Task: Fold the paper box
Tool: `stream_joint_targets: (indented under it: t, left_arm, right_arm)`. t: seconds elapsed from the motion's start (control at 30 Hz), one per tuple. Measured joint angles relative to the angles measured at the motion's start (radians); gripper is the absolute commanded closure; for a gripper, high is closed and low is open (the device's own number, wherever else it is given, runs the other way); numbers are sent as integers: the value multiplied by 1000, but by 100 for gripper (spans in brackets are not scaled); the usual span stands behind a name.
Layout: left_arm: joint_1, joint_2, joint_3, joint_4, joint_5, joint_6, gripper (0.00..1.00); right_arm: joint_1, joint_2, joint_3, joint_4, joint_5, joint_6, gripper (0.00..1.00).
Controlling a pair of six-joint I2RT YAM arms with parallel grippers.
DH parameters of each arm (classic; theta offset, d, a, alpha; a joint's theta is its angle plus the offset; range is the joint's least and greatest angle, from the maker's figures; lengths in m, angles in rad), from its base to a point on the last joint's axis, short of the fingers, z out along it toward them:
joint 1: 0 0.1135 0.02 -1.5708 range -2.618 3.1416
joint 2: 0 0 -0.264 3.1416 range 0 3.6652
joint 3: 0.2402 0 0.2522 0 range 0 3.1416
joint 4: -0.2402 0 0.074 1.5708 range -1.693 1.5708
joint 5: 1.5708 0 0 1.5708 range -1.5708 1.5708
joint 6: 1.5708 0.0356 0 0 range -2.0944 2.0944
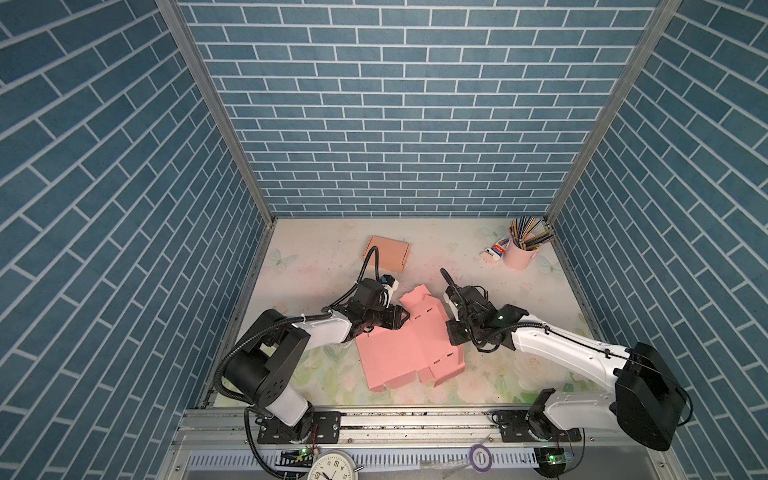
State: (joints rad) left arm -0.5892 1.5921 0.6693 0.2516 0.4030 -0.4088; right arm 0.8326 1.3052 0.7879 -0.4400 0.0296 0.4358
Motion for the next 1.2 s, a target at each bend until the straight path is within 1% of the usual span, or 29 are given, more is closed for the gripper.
stream_joint_targets:
  t: [0.43, 0.67, 1.0, 1.2]
  left_arm:
    - [0, 8, 21, -1, -62, 16, 42]
    - [-2, 56, 48, -3, -89, 32, 42]
    - [-11, 73, 61, -7, -61, 41, 48]
    - [-20, 72, 61, -8, -43, 41, 53]
  right_arm:
    - [0, 0, 0, -2, 0, 0, 100]
    - [0, 0, 0, -2, 0, 0, 100]
    - [0, -1, 0, -2, 0, 0, 100]
    - [0, -1, 0, -2, 1, 0, 100]
